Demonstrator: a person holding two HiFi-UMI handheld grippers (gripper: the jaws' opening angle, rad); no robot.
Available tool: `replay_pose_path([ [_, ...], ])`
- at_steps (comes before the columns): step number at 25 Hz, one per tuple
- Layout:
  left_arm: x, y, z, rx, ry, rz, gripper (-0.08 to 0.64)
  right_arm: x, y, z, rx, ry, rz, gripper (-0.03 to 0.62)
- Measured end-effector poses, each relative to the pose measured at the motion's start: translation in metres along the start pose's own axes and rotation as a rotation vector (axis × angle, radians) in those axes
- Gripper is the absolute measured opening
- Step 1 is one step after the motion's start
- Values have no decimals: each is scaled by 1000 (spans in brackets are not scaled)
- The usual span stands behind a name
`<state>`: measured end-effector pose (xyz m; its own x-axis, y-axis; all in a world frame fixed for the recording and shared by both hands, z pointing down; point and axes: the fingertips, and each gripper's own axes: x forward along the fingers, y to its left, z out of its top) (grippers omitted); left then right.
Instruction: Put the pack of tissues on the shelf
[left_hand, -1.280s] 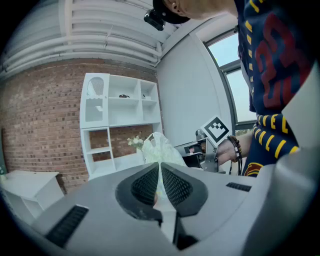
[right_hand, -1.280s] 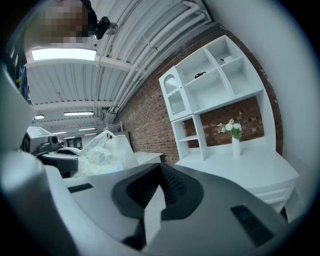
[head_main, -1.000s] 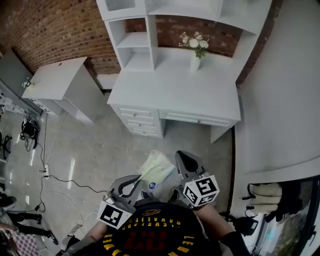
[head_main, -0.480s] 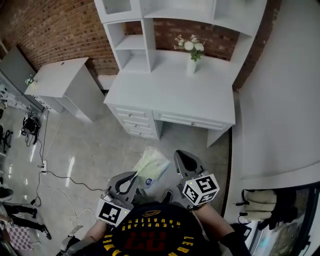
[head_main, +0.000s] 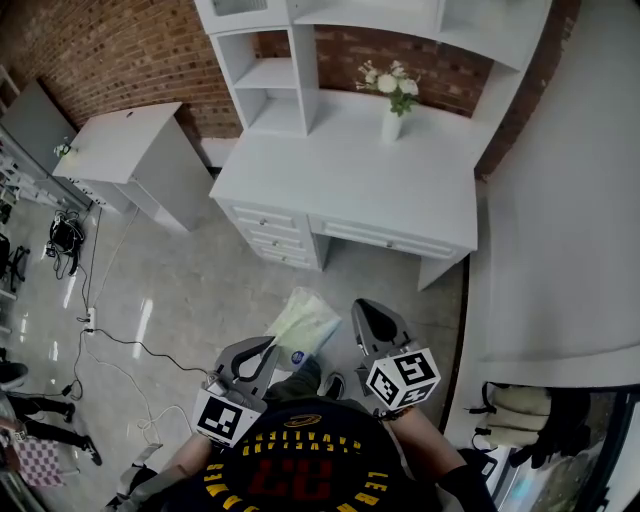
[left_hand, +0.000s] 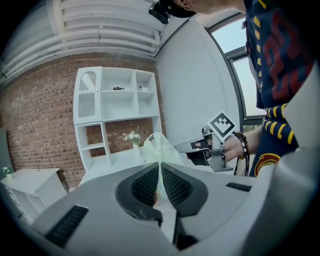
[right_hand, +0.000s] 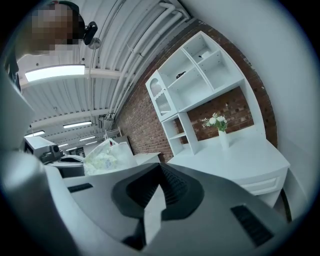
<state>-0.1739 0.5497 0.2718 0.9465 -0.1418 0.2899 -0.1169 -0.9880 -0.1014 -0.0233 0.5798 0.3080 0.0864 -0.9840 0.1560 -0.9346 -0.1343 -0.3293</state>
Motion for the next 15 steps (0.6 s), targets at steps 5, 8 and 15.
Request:
replay_pose_path([
  [5, 23, 20, -4, -5, -7, -31, 6, 23, -11, 1, -2, 18, -17, 7],
  [8, 40, 39, -3, -16, -15, -43, 6, 43, -20, 7, -11, 28, -30, 8],
  [15, 78, 101, 7, 10, -35, -68, 6, 105, -37, 29, -8, 29, -57, 7],
])
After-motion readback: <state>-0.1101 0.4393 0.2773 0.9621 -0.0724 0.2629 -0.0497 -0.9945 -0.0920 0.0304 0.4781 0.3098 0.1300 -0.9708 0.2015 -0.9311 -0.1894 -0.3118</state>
